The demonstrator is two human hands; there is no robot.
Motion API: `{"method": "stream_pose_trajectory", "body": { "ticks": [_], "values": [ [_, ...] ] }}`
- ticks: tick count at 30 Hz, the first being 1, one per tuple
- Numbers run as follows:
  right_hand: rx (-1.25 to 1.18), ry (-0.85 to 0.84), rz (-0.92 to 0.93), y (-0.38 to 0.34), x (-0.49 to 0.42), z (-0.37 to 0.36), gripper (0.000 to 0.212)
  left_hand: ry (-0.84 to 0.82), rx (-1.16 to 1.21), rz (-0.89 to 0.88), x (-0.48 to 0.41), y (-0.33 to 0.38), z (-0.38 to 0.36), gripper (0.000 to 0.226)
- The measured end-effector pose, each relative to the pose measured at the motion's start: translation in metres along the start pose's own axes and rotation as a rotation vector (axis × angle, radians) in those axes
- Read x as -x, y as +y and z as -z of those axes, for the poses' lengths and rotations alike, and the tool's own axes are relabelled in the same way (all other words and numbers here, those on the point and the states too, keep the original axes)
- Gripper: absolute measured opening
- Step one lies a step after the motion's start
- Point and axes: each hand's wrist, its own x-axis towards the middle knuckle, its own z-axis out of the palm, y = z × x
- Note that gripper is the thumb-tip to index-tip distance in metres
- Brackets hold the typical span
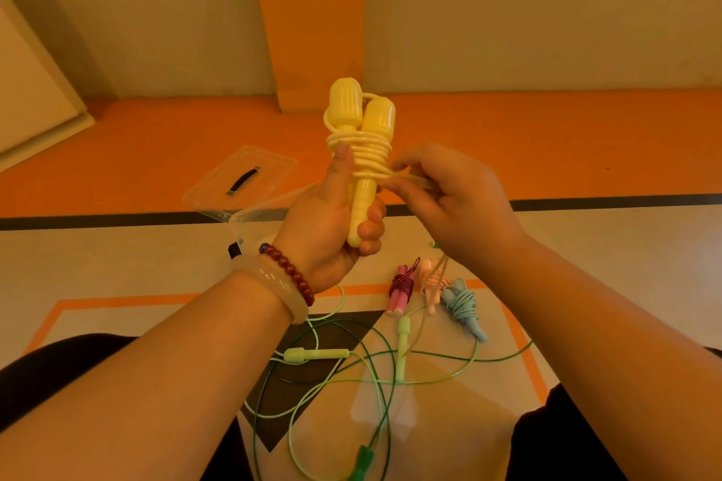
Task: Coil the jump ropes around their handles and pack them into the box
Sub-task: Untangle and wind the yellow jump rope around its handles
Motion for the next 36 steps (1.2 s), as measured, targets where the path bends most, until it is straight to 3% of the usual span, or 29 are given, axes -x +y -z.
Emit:
{"method": "stream_pose_trajectory", "body": {
  "ticks": [3, 6, 10, 16, 20, 24, 27, 30, 34, 36],
  "values": [
    [0.109, 0.02, 0.127, 0.006, -0.001, 0.0, 0.016, -0.001, 0.004, 0.014, 0.0, 0.0, 0.0, 0.05],
    [0.026, 0.066, 0.108, 0.006, -0.001, -0.001, 0.009, -0.044, 0.044, 0.075, 0.0, 0.001, -0.001, 0.055],
    [-0.368, 0.082, -0.164, -0.004, 0.0, 0.001, 0.01, -0.126, 0.095, 0.182, 0.001, 0.003, -0.001, 0.058],
    [-0.902, -0.135, -0.664, -0.005, -0.004, 0.004, 0.021, -0.183, 0.106, 0.223, 0.003, 0.002, -0.001, 0.054],
    [-1.06, -0.281, -0.747, 0.001, -0.005, 0.005, 0.021, -0.207, 0.101, 0.276, 0.004, 0.001, 0.0, 0.053],
    [-1.174, -0.279, -0.775, 0.001, -0.003, 0.004, 0.033, -0.182, -0.003, 0.274, 0.006, 0.0, 0.0, 0.06],
    [-1.083, -0.196, -0.776, 0.0, -0.004, 0.002, 0.03, 0.036, -0.231, 0.126, 0.004, -0.003, -0.005, 0.06],
    [-1.021, -0.137, -0.811, -0.001, -0.004, -0.001, 0.02, 0.268, -0.384, -0.041, 0.002, -0.007, -0.009, 0.044],
    [-0.913, -0.074, -0.808, -0.004, -0.003, -0.008, 0.023, 0.427, -0.601, -0.38, 0.0, -0.013, 0.002, 0.029],
    [-0.871, -0.029, -0.803, -0.006, -0.005, -0.009, 0.024, 0.414, -0.659, -0.484, 0.0, -0.015, 0.005, 0.017]
  ]
}}
